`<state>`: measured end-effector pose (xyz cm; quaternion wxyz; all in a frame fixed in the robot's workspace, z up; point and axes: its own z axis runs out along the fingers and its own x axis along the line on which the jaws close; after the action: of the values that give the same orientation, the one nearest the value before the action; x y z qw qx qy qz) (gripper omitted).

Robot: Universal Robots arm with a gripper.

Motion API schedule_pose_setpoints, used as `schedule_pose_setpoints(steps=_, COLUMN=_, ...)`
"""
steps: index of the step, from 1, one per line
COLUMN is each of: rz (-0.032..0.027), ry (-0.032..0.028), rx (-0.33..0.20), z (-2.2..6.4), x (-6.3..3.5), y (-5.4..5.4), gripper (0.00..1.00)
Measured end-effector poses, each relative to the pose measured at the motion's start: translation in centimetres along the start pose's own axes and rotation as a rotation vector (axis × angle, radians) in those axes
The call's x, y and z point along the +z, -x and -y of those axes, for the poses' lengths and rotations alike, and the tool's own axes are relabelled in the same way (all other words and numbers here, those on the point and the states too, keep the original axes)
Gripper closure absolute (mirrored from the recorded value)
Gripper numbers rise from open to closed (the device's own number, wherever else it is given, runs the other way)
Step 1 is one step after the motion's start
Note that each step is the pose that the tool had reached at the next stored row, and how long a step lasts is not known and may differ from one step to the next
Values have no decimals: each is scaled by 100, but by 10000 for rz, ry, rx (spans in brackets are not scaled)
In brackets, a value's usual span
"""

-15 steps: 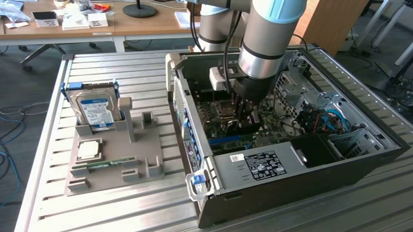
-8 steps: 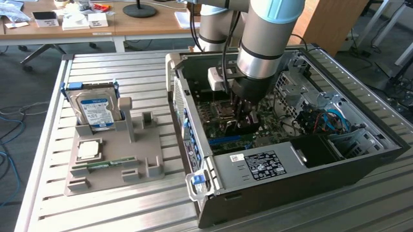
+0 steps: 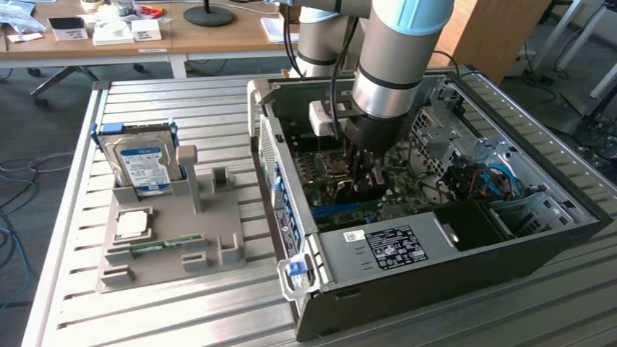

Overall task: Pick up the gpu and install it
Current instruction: 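Insert the gpu into the slot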

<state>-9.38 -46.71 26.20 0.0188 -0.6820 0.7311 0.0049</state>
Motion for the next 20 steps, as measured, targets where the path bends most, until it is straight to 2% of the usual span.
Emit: schedule_pose_setpoints(steps=20, rz=1, ry=0, rx=0, z=-25, x=70, y=-4, gripper=73)
